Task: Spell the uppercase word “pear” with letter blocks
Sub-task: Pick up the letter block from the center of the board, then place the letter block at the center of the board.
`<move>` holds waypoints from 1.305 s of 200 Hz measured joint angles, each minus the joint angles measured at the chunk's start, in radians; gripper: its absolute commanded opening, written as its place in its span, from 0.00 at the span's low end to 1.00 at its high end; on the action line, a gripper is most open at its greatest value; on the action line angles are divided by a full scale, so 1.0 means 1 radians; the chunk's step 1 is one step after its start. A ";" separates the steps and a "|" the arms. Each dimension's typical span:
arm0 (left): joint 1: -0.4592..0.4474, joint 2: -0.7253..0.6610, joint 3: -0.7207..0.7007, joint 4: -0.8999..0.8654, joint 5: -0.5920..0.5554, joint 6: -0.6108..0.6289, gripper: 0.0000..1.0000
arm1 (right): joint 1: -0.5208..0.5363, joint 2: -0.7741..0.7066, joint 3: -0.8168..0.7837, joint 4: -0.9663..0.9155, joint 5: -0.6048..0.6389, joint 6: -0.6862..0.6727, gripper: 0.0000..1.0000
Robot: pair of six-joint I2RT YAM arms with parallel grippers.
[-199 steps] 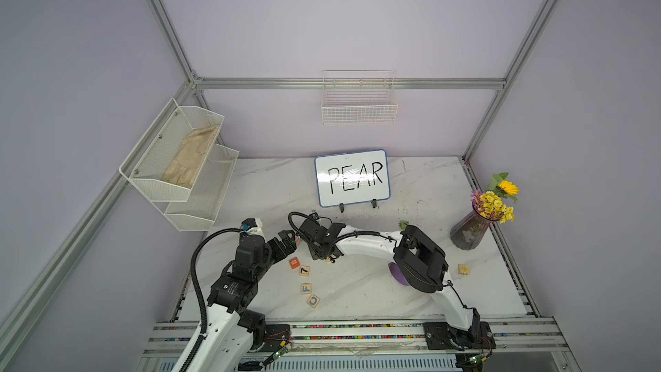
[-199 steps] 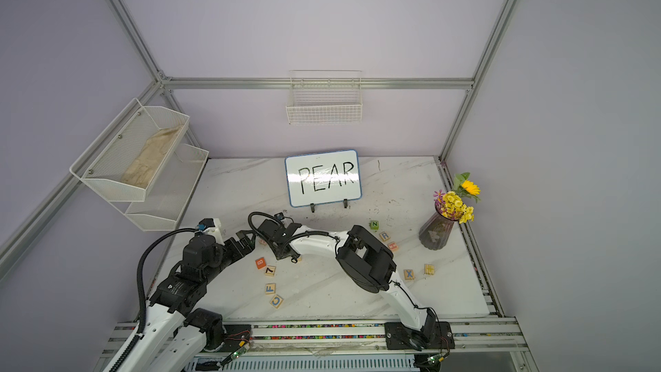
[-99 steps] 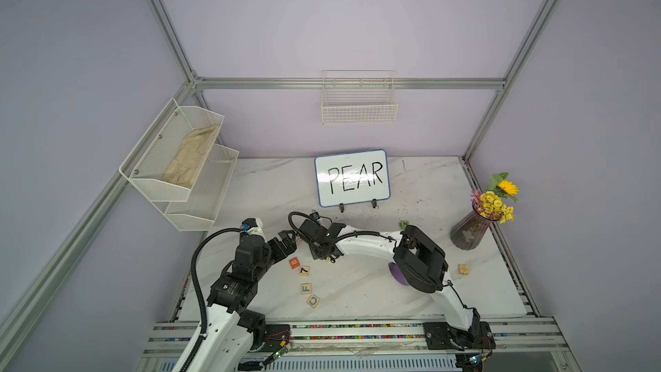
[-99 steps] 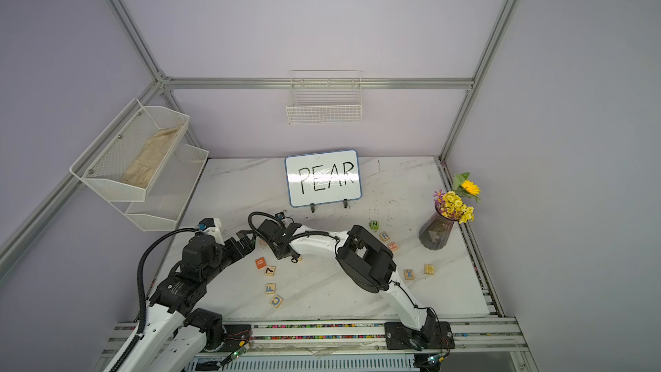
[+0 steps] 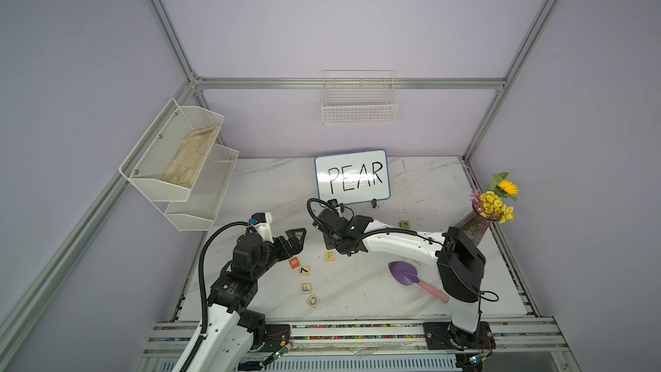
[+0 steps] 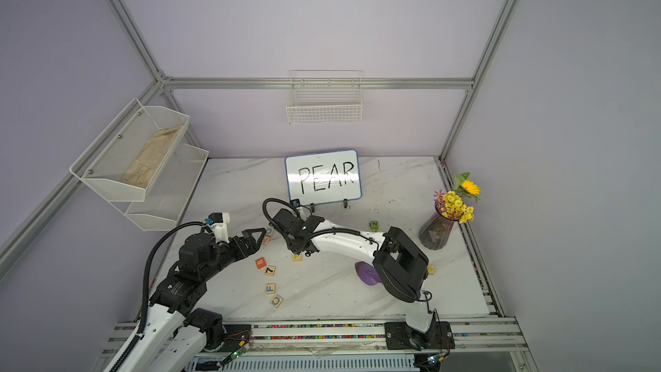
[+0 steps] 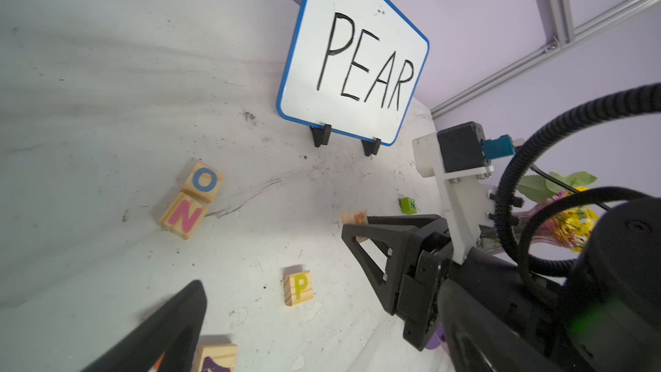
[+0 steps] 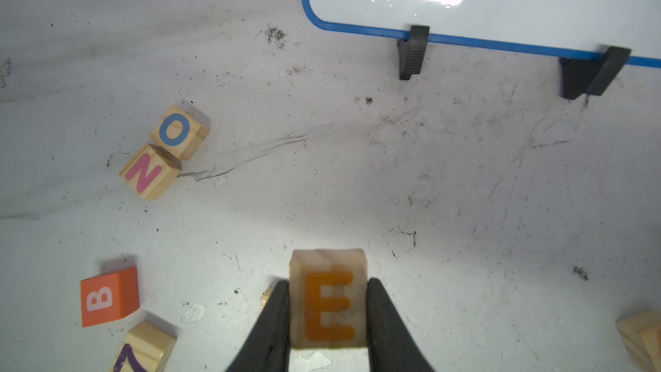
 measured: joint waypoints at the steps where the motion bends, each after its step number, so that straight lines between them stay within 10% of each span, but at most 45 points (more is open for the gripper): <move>1: 0.000 0.001 0.000 0.001 0.003 0.000 1.00 | 0.000 -0.002 -0.002 0.000 0.000 0.001 0.26; 74: 0.000 -0.033 0.000 0.027 0.145 0.010 1.00 | 0.005 -0.066 -0.208 0.022 -0.009 0.104 0.25; 261: 0.000 -0.034 0.000 -0.057 0.182 0.018 1.00 | 0.032 0.069 -0.155 0.051 -0.087 0.171 0.26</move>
